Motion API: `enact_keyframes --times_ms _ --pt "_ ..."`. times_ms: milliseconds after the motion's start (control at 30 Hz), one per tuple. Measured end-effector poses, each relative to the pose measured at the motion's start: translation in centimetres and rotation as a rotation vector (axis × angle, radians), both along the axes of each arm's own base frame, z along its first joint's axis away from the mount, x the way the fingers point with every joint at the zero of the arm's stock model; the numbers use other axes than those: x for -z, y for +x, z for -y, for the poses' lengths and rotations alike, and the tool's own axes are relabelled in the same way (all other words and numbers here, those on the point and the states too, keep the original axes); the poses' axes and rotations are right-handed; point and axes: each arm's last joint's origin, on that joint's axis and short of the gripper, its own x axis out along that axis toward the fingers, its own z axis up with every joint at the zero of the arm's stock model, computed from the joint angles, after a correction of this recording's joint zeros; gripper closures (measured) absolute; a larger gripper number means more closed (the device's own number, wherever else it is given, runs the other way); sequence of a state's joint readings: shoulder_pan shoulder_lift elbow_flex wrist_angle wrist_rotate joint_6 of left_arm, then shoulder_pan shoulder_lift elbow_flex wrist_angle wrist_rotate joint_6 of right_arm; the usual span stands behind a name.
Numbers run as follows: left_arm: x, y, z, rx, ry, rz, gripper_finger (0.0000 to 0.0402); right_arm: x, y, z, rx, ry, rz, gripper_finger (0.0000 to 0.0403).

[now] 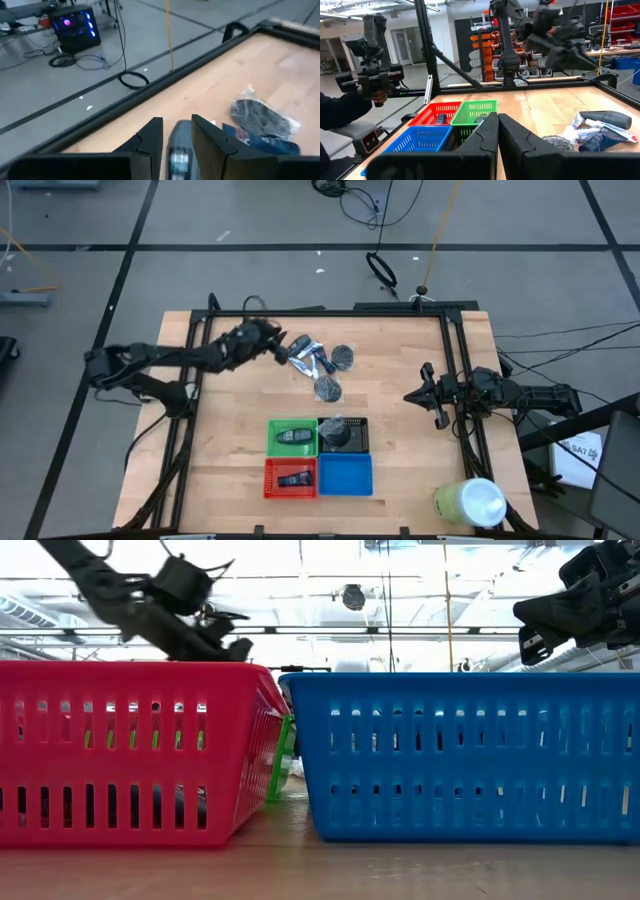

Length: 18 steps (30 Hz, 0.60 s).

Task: Pick & Place Travel size toiletries
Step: Put the black deodorant into the green bin

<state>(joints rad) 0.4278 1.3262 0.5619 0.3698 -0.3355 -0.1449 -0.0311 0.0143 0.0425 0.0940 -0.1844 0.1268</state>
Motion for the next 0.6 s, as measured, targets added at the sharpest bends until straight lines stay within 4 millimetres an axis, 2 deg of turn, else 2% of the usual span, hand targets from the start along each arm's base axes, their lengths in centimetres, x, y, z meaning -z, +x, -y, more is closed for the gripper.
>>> enact_keyframes --times_ms 133,233,600 --pt "-0.4 1.9 -1.9 0.043 -0.051 -0.036 0.0302 0.0 0.0 0.0 0.0 0.0 0.0 0.0403" --pt "0.4 3.0 -2.8 0.062 -0.117 -0.112 0.0282 0.0 0.0 0.0 0.0 0.0 0.0 0.0403" --pt "4.1 5.6 -4.6 0.047 -0.205 -0.259 0.0139 0.0 0.0 0.0 0.0 0.0 0.0 0.0403"
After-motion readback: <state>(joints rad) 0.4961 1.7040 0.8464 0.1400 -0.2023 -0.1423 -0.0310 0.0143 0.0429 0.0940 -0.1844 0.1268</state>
